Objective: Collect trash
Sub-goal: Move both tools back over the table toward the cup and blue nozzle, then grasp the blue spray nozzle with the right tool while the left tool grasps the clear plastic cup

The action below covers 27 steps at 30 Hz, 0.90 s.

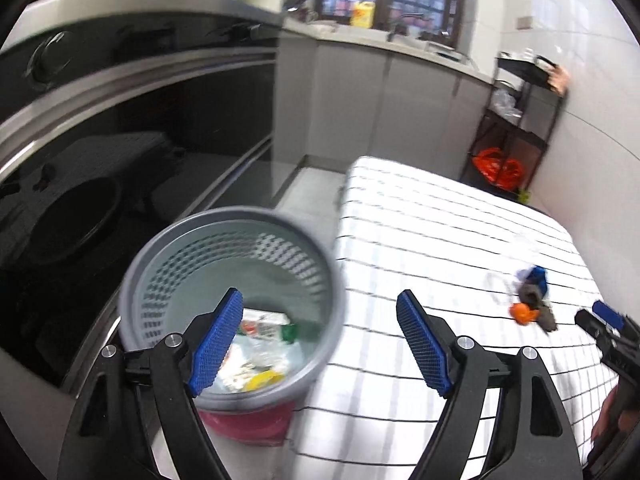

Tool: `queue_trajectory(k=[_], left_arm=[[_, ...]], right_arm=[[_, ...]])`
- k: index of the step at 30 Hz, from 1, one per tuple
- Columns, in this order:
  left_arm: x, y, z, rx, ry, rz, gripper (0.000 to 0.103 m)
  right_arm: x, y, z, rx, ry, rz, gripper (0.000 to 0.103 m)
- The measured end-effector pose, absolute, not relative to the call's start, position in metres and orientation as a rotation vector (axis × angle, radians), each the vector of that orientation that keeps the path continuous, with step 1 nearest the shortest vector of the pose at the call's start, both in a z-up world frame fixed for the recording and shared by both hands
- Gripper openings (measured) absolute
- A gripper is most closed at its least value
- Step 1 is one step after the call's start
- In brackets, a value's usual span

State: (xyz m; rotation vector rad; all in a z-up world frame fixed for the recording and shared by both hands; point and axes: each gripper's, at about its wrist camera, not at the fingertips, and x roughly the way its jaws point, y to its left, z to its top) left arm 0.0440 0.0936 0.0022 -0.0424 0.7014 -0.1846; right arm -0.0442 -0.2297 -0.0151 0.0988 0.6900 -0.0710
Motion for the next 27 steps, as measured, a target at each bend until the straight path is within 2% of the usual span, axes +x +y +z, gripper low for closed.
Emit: queue_trajectory(k=[13,18,27], left_arm=[[0.047,-0.017,0.013,-0.007,0.66,-0.321,0.084],[0.066,-0.053,0.0,0.038,0.653,-0.306,0.084],[0.086,-0.074,-0.03,0.061,0.705,-0.291,0.084]], right_arm=[[-0.023,-0.29,-0.031,0.1,0.666,-0.16,0.077],[-0.005,-0.293,-0.042,0.105,0.684,-0.154,0.077],[0.025,-0.287,-0.059,0.102,0.718,-0.133,0.077]])
